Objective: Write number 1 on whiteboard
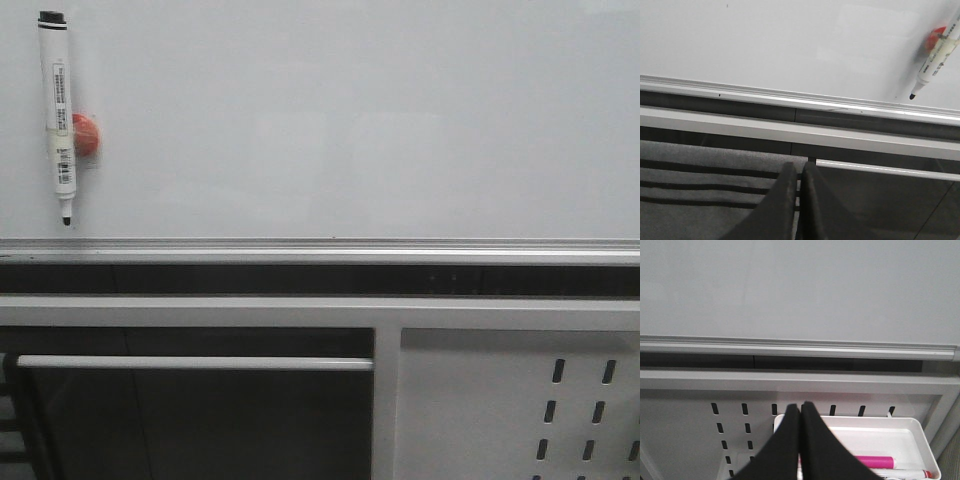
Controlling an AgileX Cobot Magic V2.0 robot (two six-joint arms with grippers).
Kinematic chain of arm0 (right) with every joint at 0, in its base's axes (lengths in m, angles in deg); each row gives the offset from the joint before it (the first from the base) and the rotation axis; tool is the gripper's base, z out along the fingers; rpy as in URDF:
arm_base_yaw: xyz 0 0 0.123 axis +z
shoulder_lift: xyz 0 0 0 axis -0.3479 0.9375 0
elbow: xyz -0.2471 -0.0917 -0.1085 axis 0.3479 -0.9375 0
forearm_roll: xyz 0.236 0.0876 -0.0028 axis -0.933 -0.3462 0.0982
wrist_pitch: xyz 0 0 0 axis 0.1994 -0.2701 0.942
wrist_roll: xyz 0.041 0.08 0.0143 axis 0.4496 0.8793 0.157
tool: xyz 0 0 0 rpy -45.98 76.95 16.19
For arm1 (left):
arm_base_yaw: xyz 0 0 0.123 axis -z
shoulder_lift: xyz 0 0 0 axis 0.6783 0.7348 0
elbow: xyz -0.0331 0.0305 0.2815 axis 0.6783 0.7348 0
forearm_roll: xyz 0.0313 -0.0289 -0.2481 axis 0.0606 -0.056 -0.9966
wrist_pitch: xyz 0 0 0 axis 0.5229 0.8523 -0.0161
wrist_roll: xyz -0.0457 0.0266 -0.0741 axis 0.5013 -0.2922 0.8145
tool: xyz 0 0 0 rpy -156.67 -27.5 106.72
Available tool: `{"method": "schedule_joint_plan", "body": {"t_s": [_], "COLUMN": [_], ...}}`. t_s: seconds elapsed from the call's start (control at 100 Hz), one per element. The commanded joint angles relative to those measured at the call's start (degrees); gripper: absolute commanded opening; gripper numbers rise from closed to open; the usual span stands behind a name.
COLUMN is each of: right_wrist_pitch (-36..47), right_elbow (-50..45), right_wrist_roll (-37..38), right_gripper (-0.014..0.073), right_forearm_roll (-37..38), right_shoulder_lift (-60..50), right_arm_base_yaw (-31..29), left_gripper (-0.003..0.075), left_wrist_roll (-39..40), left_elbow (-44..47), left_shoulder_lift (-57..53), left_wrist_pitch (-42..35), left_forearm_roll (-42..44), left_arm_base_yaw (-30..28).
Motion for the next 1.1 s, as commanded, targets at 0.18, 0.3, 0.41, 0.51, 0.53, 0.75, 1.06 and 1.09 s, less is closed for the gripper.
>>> {"method": "schedule_joint_plan", "body": {"t_s": [0.18,0.3,0.41,0.51,0.53,0.75,1.06,1.09], "right_wrist_pitch": [1.0,1.0,1.0,1.0,1.0,4.9,18.6,19.9], "right_elbow": [-1.6,-1.6,-1.6,-1.6,-1.6,-1.6,-1.6,-1.6], "right_wrist_roll": [-0.4,-0.4,-0.4,-0.4,-0.4,-0.4,-0.4,-0.4], "right_gripper": [-0.0071,-0.0071,-0.0071,-0.0071,-0.0071,-0.0071,-0.0071,-0.0071], "right_forearm_roll": [0.3,0.3,0.3,0.3,0.3,0.3,0.4,1.4], "right_shoulder_lift": [-0.9,-0.9,-0.9,-0.9,-0.9,-0.9,-0.9,-0.9], "right_arm_base_yaw": [-0.5,-0.5,-0.5,-0.5,-0.5,-0.5,-0.5,-0.5], "left_gripper": [-0.0018,-0.0018,-0.0018,-0.0018,-0.0018,-0.0018,-0.0018,-0.0018], "left_wrist_roll": [0.4,0.4,0.4,0.4,0.4,0.4,0.4,0.4], "left_elbow": [1.2,1.2,1.2,1.2,1.2,1.2,1.2,1.2], "left_shoulder_lift": [-1.5,-1.5,-1.5,-1.5,-1.5,-1.5,-1.5,-1.5], "left_wrist_pitch": [-3.0,-3.0,-3.0,-3.0,-3.0,-12.0,-37.4,-37.9], "left_forearm_roll": [0.1,0.1,0.1,0.1,0.1,-7.0,-17.8,-17.8], "left_arm_base_yaw": [0.4,0.4,0.4,0.4,0.4,0.4,0.4,0.4]}}
